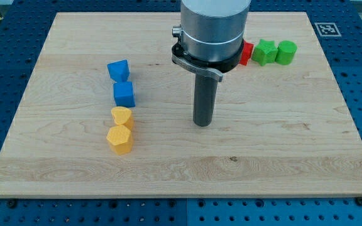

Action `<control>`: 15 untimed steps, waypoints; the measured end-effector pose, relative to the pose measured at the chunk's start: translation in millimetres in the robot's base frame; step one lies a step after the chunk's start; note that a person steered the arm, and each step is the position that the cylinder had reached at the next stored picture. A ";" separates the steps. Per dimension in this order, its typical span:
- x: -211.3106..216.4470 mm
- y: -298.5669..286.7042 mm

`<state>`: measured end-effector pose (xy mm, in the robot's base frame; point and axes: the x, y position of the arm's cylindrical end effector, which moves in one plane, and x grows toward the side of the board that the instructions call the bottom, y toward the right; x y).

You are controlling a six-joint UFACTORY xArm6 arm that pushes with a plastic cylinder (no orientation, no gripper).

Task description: Push the yellow hexagon slightly right

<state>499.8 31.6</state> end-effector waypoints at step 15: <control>79.1 -78.6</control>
<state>578.9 -46.9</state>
